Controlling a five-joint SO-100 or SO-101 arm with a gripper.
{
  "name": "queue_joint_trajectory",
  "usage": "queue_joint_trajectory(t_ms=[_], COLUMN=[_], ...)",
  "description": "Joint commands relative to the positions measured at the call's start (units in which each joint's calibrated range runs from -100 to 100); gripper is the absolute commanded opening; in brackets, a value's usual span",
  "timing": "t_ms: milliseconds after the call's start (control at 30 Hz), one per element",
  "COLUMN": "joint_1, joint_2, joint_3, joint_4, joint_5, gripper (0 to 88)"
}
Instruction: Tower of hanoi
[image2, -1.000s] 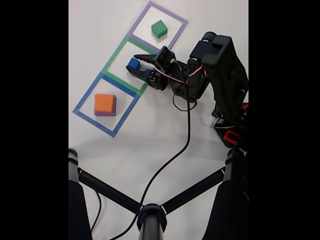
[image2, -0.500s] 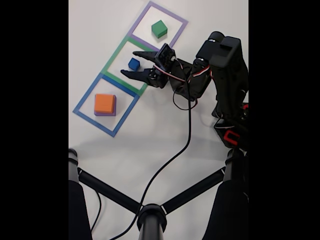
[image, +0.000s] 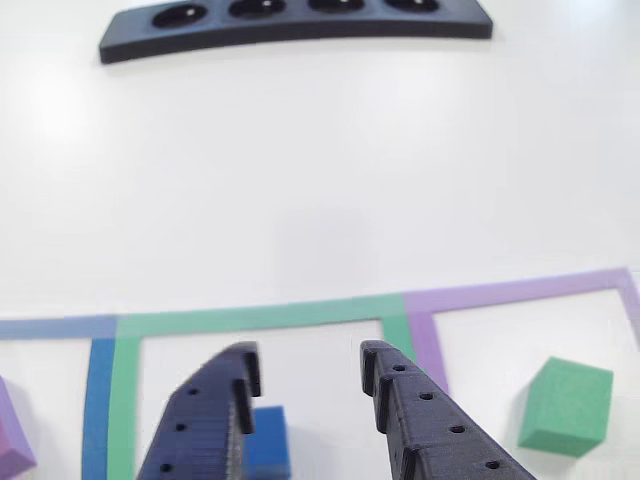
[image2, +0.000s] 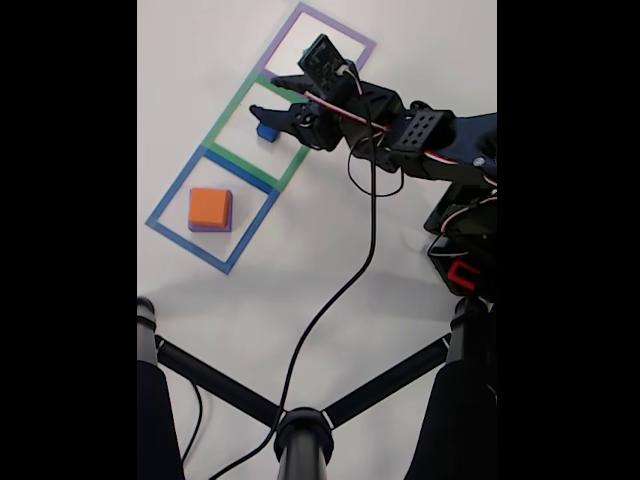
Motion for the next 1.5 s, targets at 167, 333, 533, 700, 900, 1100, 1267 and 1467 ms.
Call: queue_joint_trajectory(t_ms=[167,333,533,700,900,1100,1267,1467], joint_1=[5.74,9.86,14.36,16.19,16.95,19.16,21.91,23.81], joint_2=[-22.04,-23.57,-22.60,-21.64,-21.00,-22.04,-22.12,-20.76], joint_3=[-18.85,-34.11,-46.29,-53.38,-52.65,-43.11,-31.11,-11.21], joint_4=[52.33,71.03,81.06,86.81,86.81,76.29,64.96,39.62], joint_5=[0.20,-0.35,-1.83,-2.38,-2.01,-0.54,0.20,0.20], gripper=[0.1,0.1,0.1,0.1,1.1,11.7,19.2,28.4])
